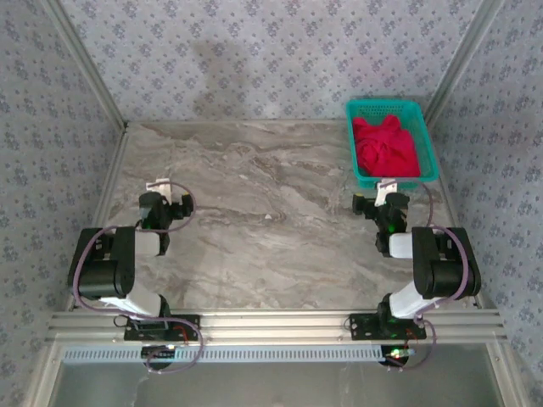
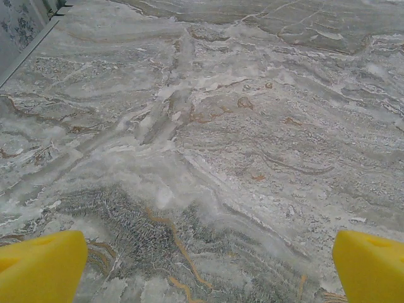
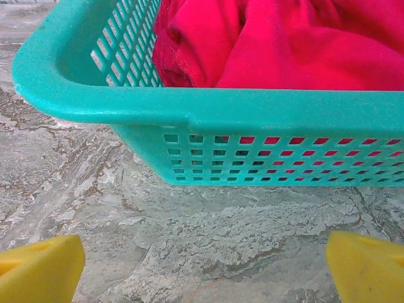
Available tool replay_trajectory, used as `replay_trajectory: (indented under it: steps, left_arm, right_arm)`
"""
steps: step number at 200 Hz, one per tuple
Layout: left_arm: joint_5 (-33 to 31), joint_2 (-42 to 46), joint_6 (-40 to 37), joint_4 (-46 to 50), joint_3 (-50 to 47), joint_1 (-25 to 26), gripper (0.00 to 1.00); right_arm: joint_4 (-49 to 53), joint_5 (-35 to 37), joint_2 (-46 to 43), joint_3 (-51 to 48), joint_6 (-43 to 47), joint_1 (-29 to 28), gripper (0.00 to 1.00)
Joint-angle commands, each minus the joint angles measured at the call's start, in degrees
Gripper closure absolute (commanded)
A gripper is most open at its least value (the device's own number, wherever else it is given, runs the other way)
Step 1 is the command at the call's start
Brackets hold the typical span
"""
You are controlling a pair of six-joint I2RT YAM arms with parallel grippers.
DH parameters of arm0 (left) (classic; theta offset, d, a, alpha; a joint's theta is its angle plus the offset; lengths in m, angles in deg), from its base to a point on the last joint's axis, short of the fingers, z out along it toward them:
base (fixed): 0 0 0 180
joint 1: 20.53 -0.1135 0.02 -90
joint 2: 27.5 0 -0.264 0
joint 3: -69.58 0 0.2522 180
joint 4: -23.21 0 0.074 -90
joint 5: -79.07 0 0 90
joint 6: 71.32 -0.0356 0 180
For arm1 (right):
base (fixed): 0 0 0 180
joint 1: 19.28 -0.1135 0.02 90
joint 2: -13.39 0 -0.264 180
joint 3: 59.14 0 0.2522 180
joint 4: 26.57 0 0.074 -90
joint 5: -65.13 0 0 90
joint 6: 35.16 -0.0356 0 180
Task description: Fold the inside-out t-shirt
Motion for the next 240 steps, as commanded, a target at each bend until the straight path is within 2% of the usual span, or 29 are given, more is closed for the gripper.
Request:
replay_trajectory:
  steps: [1, 240]
  left_arm:
    - [1.02, 0.53, -0.32, -0.43, 1.24, -0.37, 0.0]
    - [1.01, 0.53, -0.31, -0.43, 1.23, -0.41, 0.0]
  right_arm:
    - [-0.18, 1.26, -0.33, 1.09, -0.4, 0.03, 0.0]
    - [-0.09, 1.13, -0.34, 1.08, -0.31, -0.05, 0.0]
